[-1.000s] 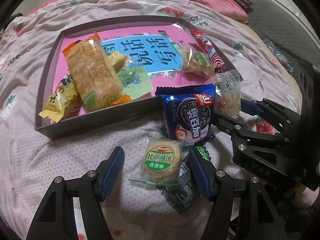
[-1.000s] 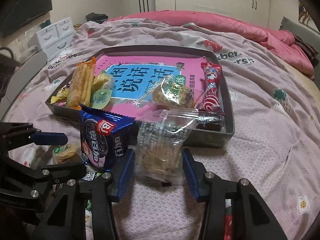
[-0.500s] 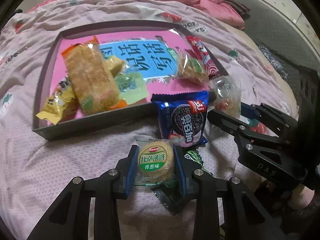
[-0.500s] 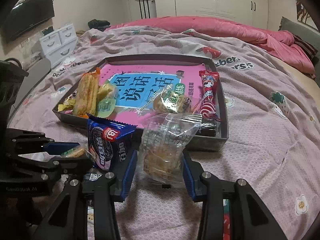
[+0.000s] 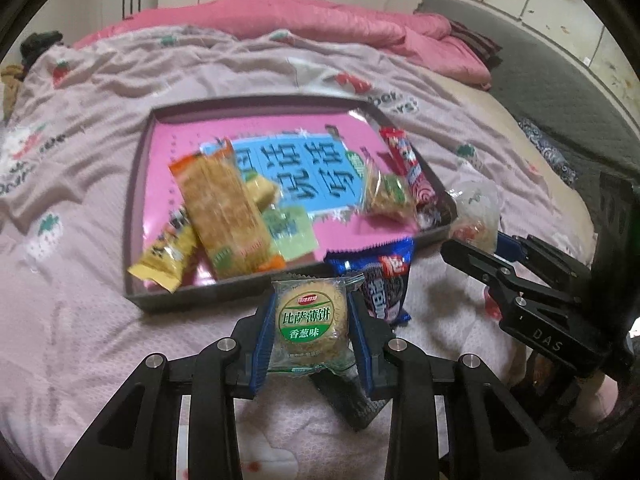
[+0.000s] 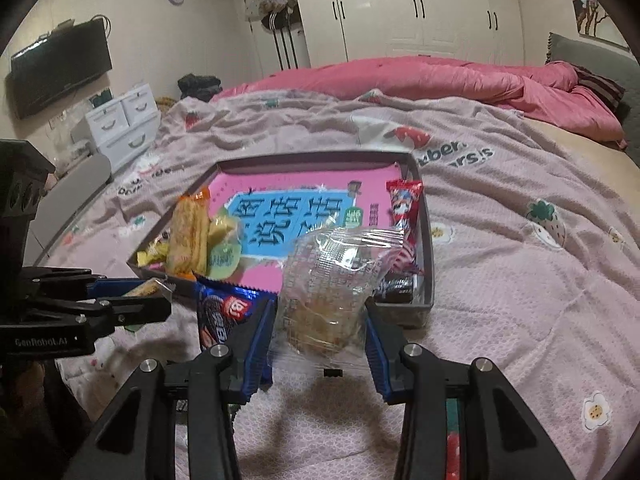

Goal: Organize snacks
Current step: 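Carry the round biscuit over the tray with the left tool while the right tool carries the cracker bag there, then open the left tool to drop the biscuit while the right tool releases the cracker bag into the tray, then move both open tools back toward the Oreo pack and dark snack packet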

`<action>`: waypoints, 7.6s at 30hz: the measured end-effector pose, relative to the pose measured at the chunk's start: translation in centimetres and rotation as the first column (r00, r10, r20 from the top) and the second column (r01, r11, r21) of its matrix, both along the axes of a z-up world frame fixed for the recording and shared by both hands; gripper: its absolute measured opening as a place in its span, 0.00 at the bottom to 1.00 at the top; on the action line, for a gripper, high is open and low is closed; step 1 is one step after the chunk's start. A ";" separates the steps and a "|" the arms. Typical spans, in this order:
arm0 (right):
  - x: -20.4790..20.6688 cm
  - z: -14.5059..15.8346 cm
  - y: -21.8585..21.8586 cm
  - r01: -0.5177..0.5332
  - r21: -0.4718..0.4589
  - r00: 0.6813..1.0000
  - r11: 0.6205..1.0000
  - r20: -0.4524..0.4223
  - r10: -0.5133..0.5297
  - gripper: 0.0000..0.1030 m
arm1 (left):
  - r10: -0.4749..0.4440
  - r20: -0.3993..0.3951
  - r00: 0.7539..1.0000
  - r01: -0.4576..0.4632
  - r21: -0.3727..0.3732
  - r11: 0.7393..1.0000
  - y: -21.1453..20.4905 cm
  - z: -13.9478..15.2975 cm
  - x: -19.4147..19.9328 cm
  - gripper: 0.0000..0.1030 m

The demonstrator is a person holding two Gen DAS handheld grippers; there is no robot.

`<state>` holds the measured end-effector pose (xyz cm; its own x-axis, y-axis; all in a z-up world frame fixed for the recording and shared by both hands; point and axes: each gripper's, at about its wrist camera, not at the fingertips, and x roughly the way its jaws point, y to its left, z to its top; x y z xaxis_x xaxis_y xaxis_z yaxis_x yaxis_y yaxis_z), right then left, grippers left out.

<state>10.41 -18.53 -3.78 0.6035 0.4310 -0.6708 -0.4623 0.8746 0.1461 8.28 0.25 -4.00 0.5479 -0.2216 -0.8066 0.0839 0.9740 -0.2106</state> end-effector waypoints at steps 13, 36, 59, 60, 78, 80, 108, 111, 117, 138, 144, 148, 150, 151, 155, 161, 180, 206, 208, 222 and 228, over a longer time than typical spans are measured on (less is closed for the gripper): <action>0.4 1.3 -0.9 0.012 0.039 0.999 0.999 0.048 -0.014 0.42 | 0.027 0.055 0.998 -0.028 0.023 0.999 0.2 2.0 0.3 0.35; 1.4 2.6 -2.4 0.048 0.075 0.993 0.996 0.102 -0.055 0.42 | 0.053 0.127 0.990 -0.058 0.039 0.998 -0.1 4.3 2.8 0.35; 4.1 2.6 -3.6 0.094 0.095 0.987 0.991 0.118 -0.105 0.42 | 0.052 0.124 0.991 -0.060 0.054 0.997 -1.8 2.7 6.6 0.35; 4.2 2.6 -3.6 0.093 0.095 0.988 0.991 0.117 -0.104 0.42 | 0.053 0.122 0.991 -0.060 0.060 0.996 -1.9 2.5 6.7 0.35; 6.3 1.1 -1.9 0.052 0.063 0.994 0.997 0.092 -0.058 0.42 | 0.030 0.074 0.997 -0.036 0.085 0.996 -3.3 -0.4 9.3 0.35; 6.5 0.9 -1.7 0.044 0.056 0.995 0.997 0.088 -0.049 0.42 | 0.030 0.070 0.997 -0.035 0.083 0.996 -3.3 -0.6 9.4 0.35; 6.6 -1.4 0.6 -0.046 -0.008 0.998 0.999 0.032 0.046 0.42 | 0.008 0.038 0.999 -0.012 0.108 0.994 -4.1 -2.8 10.2 0.35; 6.6 -1.4 0.6 -0.052 -0.004 0.998 0.999 0.035 0.052 0.42 | 0.009 0.037 0.999 -0.013 0.104 0.994 -4.0 -2.8 10.2 0.35; 6.4 -1.5 1.1 -0.077 -0.010 0.996 0.997 0.033 0.077 0.42 | 0.009 0.039 0.999 -0.013 0.105 0.994 -3.9 -2.8 10.1 0.35; 6.6 -1.9 1.1 -0.063 -0.022 0.998 0.998 0.013 0.063 0.43 | 0.006 0.036 0.999 -0.010 0.107 0.994 -3.9 -2.7 10.1 0.35; 6.7 -1.8 1.0 -0.053 -0.019 0.999 0.998 0.010 0.054 0.43 | 0.002 0.039 0.999 -0.006 0.106 0.994 -4.0 -2.6 10.0 0.35; 6.7 -1.7 0.8 -0.049 -0.010 0.999 0.999 0.006 0.049 0.46 | 0.004 0.036 0.999 -0.008 0.105 0.994 -4.0 -2.6 10.0 0.35; 6.7 -1.7 0.7 -0.046 -0.009 0.999 0.999 0.008 0.046 0.47 | 0.007 0.034 0.999 -0.010 0.106 0.994 -4.0 -2.5 10.0 0.35; 6.7 -1.6 0.6 -0.045 -0.005 0.999 0.999 0.007 0.045 0.47 | 0.007 0.035 0.999 -0.011 0.106 0.994 -4.0 -2.5 10.0 0.35; 6.7 -1.5 0.4 -0.039 0.001 0.999 0.999 0.010 0.039 0.47 | 0.004 0.042 0.999 -0.008 0.106 0.994 -4.1 -2.2 9.9 0.41; 6.7 -1.2 0.1 -0.028 0.006 0.999 1.000 0.020 0.028 0.47 | 0.002 0.044 0.999 -0.007 0.108 0.994 -4.1 -2.0 9.7 0.43; 6.3 0.3 -1.1 0.013 0.033 0.997 0.999 0.077 -0.016 0.51 | 0.024 0.098 0.995 -0.035 0.111 0.993 -3.2 0.6 8.5 0.57; 3.5 2.8 -1.5 0.002 0.068 0.989 0.998 0.146 -0.012 0.64 | 0.027 0.129 0.991 -0.043 0.124 0.991 -2.6 3.5 5.3 0.68; 3.3 2.8 -1.5 0.001 0.068 0.990 0.998 0.142 -0.011 0.66 | 0.023 0.128 0.991 -0.039 0.124 0.991 -2.7 3.6 5.0 0.68; 0.8 3.5 -0.5 -0.030 0.051 0.989 0.998 0.149 0.023 0.67 | -0.040 0.081 0.996 0.028 0.137 0.990 -2.0 2.8 1.5 0.72; -0.1 3.7 0.0 -0.041 0.041 0.989 0.998 0.143 0.034 0.68 | -0.097 0.049 0.994 0.090 0.132 0.987 -2.1 1.9 -0.3 0.72</action>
<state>10.30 -18.52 -0.11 0.6744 0.4819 -0.5594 -0.5134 0.8506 0.1137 8.02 -1.83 -2.10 0.5742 -0.1695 -0.8010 0.1838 0.9801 -0.0757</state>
